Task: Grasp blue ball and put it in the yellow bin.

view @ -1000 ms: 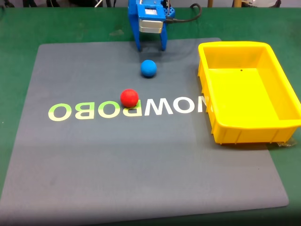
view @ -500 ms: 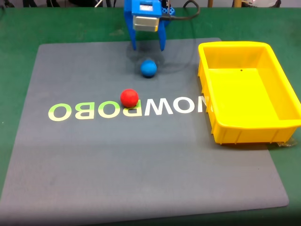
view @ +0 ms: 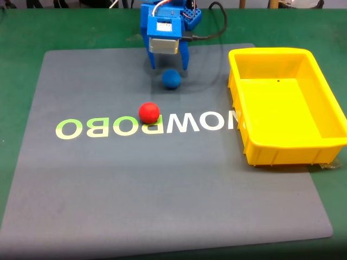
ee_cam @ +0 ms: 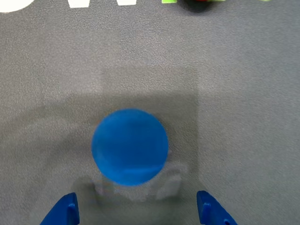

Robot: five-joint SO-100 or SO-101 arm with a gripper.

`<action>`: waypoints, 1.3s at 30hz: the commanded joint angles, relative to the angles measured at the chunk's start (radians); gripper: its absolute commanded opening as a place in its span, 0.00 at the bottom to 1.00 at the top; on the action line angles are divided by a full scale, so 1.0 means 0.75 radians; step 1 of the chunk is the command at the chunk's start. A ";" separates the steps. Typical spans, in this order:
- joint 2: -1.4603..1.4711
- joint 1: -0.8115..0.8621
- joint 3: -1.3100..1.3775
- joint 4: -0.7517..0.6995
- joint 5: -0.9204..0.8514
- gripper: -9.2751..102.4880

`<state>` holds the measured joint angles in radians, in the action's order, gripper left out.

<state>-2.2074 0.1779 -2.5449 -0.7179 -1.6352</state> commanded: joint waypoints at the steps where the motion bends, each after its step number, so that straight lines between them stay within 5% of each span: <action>1: 0.055 -0.016 0.129 0.037 0.037 0.34; 33: 0.513 -0.065 0.366 0.178 0.074 0.31; 39: 0.524 -0.065 0.370 0.180 0.072 0.15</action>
<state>-1.8116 0.1243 -2.3286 -0.6013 -1.5938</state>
